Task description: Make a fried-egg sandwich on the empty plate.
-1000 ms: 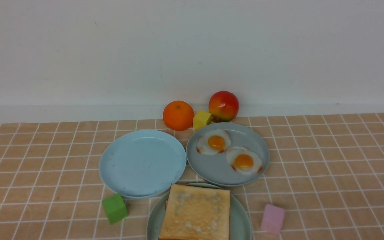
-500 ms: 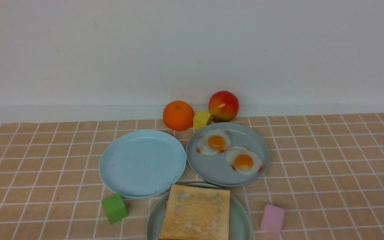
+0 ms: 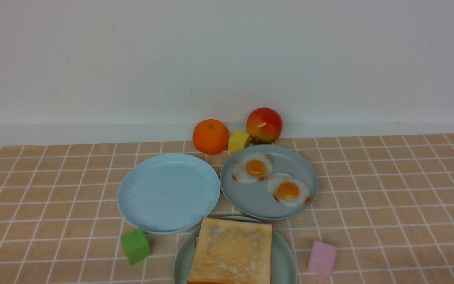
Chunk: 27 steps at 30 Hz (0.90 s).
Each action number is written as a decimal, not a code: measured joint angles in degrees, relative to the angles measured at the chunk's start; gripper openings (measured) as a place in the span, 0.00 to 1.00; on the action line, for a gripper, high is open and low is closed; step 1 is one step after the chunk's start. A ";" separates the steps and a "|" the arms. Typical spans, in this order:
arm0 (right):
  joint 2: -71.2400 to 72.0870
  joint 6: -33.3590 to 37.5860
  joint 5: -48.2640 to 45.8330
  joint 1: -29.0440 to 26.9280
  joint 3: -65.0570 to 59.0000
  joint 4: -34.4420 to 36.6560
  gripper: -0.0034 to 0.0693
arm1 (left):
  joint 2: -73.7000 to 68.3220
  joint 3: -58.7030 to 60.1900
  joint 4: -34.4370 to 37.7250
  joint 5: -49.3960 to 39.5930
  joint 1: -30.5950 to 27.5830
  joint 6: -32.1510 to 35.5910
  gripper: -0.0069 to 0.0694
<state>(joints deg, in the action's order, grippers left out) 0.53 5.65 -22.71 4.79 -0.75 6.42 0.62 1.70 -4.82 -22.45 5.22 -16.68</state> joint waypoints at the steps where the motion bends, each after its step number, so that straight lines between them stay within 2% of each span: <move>1: 0.00 0.00 0.06 0.00 0.00 0.34 0.16 | 0.00 0.00 0.00 0.00 0.00 0.00 0.10; 27: 0.00 0.00 0.27 -0.07 -0.04 0.66 0.20 | 0.00 0.00 0.00 0.00 0.00 0.00 0.13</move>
<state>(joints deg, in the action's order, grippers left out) 0.53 5.65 -22.44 4.72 -0.79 7.08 0.62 1.70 -4.82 -22.45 5.22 -16.68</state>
